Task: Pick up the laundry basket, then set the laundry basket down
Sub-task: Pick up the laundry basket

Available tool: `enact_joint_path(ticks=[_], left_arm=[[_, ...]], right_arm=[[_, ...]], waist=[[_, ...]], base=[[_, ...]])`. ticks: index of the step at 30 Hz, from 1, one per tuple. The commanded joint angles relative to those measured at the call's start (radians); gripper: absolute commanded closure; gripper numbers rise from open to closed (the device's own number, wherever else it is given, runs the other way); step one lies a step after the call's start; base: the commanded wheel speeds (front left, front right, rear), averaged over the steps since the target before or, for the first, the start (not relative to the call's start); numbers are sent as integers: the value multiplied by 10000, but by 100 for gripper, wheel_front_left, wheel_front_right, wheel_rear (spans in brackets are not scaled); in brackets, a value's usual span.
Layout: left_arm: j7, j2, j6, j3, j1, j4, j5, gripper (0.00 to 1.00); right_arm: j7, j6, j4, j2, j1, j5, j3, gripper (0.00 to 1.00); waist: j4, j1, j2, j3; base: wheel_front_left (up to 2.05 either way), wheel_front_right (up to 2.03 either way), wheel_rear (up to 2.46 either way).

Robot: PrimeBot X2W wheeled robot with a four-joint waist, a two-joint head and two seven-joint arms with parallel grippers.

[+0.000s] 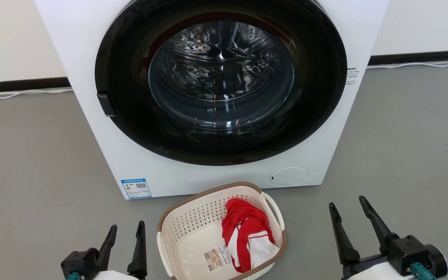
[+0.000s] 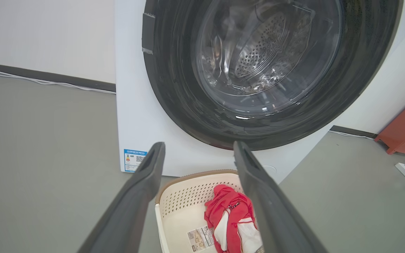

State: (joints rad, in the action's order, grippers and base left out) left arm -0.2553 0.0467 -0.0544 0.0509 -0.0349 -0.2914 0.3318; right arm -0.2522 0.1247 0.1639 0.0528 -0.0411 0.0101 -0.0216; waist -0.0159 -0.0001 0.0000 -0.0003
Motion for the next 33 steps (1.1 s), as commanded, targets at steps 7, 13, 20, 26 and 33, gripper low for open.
enact_joint_path(ticks=[7, 13, 20, 26, 33], left_arm=[[-65, 37, 59, -152, 283, 152, 89, 0], [-65, 37, 202, 7, 271, -23, 178, 0], [-65, 36, 445, 161, 493, -519, 205, 0], [-59, 36, 642, 341, 1036, -1544, 278, 0], [304, 59, 887, 361, 2180, -3457, 604, 0]], right_arm=[[-95, 60, -288, 4, 189, -47, -192, 0], [-95, 60, -326, -3, 229, -65, -224, 0], [-95, 60, -422, -9, 344, 7, -327, 0], [-95, 60, -685, -16, 456, 95, -376, 0], [-95, 60, -1018, -22, 660, 186, -494, 0]], waist=[[-46, 1, 0, 17], [-194, 1, 0, 49], [-457, 1, 0, 265], [-649, 1, 0, 593], [-993, 1, 0, 1209]], base=[[0, 0, 0], [0, 0, 0], [0, 0, 0], [0, 0, 0], [0, 0, 0]])
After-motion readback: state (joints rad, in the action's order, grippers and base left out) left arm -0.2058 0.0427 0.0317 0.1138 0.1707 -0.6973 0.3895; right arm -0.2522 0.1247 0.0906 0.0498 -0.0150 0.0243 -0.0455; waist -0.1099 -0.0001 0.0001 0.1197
